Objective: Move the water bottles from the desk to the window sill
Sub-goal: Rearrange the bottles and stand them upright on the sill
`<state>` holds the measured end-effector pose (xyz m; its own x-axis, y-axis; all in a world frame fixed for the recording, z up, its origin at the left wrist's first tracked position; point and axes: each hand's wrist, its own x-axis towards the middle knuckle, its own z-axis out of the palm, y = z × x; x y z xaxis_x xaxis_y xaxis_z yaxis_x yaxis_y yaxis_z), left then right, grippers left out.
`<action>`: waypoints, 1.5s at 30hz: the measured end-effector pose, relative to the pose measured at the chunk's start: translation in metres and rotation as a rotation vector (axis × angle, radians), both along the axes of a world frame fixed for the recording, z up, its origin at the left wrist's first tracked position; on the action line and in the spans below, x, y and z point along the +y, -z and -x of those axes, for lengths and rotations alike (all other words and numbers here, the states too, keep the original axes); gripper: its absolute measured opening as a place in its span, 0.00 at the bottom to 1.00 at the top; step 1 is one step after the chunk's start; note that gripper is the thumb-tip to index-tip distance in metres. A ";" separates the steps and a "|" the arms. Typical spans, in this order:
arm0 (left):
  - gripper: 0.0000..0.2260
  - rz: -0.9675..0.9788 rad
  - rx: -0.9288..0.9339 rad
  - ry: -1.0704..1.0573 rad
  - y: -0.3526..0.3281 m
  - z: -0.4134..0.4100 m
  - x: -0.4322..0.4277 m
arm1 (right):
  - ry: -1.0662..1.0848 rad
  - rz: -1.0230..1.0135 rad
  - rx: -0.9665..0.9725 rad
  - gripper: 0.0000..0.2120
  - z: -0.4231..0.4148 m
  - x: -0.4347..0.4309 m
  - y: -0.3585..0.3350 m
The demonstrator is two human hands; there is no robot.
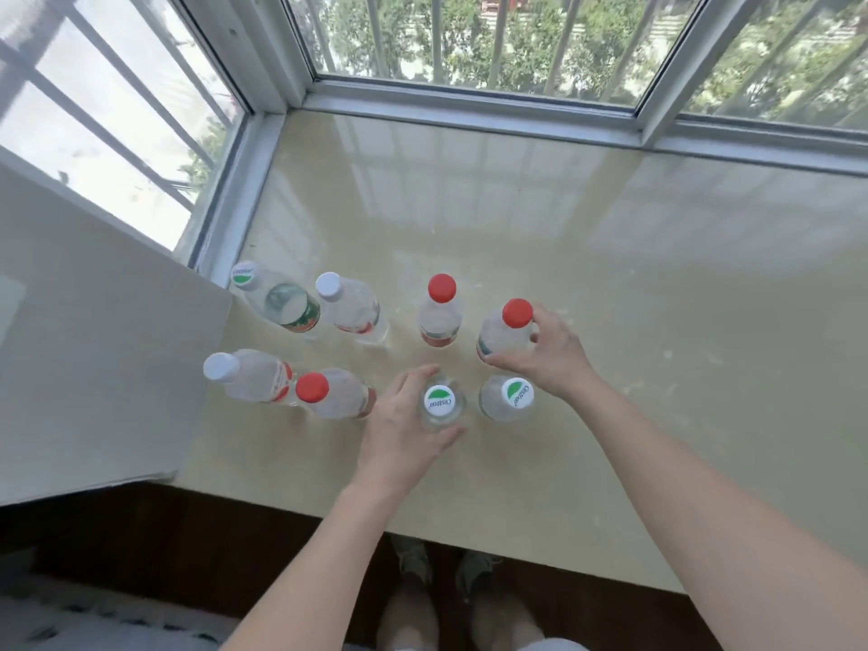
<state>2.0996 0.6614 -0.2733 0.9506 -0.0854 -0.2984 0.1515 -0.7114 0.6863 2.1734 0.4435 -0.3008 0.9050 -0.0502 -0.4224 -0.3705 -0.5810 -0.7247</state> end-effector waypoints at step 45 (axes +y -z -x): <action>0.28 0.015 -0.068 0.066 0.020 -0.007 0.023 | 0.114 0.065 0.109 0.31 0.082 0.028 0.048</action>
